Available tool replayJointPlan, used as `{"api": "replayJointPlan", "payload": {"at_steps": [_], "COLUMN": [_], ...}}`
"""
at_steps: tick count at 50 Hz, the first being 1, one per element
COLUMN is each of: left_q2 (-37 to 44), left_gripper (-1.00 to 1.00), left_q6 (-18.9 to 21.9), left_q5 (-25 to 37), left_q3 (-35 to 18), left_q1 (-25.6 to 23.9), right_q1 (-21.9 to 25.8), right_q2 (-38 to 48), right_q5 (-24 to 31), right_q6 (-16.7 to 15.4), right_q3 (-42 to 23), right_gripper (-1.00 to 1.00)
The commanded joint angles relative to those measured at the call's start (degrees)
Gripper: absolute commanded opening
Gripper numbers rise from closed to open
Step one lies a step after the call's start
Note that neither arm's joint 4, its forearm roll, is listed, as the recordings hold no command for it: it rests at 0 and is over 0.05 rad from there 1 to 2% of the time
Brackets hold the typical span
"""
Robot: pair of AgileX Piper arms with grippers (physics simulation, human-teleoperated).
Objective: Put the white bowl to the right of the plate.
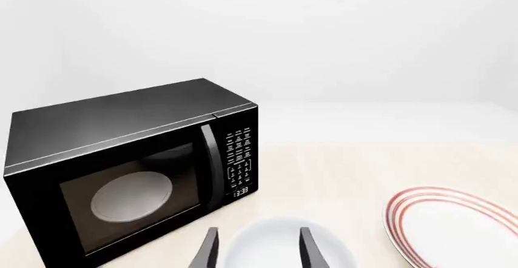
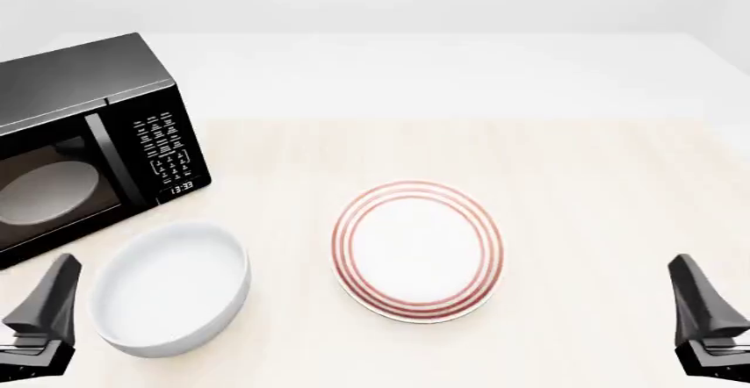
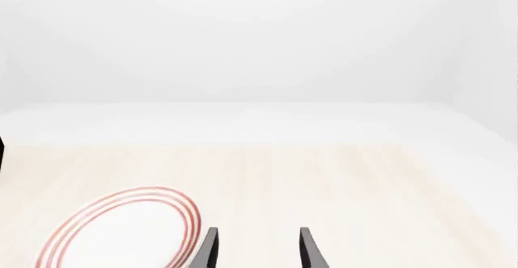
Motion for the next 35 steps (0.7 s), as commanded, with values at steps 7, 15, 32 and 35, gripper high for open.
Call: {"api": "replayJointPlan", "payload": {"at_steps": [7,15,32,35], "left_q2": [0.3,0.3,0.3,0.3], "left_gripper": [1.0,1.0,1.0,1.0], "left_q6": [0.0,0.0,0.0,0.0], "left_q5": [-0.1,-0.1,-0.1,-0.1], "left_q3": [-0.1,-0.1,-0.1,-0.1], "left_q1": [0.0,0.0,0.0,0.0], "right_q1": [-0.1,0.2,9.8,11.6], "right_q2": [0.0,0.0,18.4,23.2], "right_q5": [0.2,-0.4,-5.7,-7.6], "right_q6": [0.0,-0.6,-3.7,-4.8], "right_q3": [-0.2,-0.9,-15.0,-17.8], "right_gripper": [1.0,1.0,1.0,1.0]}}
